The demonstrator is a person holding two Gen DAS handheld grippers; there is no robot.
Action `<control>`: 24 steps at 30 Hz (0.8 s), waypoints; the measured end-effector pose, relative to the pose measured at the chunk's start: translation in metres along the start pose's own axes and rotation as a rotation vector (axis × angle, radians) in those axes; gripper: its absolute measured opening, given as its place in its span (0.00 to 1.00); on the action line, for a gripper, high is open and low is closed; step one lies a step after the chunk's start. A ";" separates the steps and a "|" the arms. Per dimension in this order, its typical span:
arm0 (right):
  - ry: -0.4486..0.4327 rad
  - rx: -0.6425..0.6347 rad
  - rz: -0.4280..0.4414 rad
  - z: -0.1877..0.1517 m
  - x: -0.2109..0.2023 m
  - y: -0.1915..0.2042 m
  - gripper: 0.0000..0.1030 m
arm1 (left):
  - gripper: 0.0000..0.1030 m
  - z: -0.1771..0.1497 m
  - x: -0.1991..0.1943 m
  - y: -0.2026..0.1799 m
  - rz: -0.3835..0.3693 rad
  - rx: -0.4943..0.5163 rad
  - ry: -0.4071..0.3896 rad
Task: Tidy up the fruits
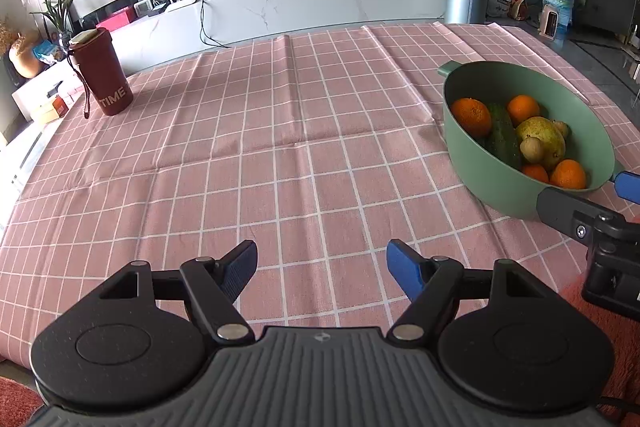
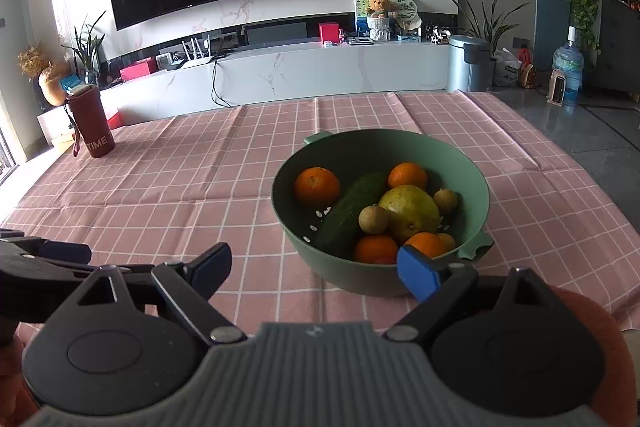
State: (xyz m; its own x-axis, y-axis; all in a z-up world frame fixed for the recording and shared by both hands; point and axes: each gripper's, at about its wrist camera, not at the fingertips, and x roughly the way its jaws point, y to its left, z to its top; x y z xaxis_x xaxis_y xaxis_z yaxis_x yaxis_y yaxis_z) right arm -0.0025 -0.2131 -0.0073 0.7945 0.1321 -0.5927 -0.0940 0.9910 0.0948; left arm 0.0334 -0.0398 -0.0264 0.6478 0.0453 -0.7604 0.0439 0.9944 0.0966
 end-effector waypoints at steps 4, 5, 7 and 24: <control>-0.001 -0.001 0.000 0.000 0.000 0.000 0.84 | 0.84 0.001 -0.002 0.001 -0.001 -0.004 -0.005; -0.001 -0.001 0.000 0.000 0.000 0.000 0.84 | 0.84 0.001 -0.002 0.002 -0.001 -0.006 -0.006; -0.003 -0.002 -0.001 0.000 -0.001 0.001 0.84 | 0.84 0.001 -0.002 0.002 -0.001 -0.006 -0.006; -0.015 0.003 -0.003 0.000 -0.003 -0.001 0.84 | 0.84 0.002 -0.007 0.003 -0.006 -0.011 -0.011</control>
State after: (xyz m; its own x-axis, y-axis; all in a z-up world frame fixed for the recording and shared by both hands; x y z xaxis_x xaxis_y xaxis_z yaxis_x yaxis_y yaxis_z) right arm -0.0048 -0.2144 -0.0063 0.8040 0.1284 -0.5806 -0.0893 0.9914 0.0956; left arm 0.0304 -0.0374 -0.0189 0.6563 0.0384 -0.7535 0.0390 0.9956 0.0847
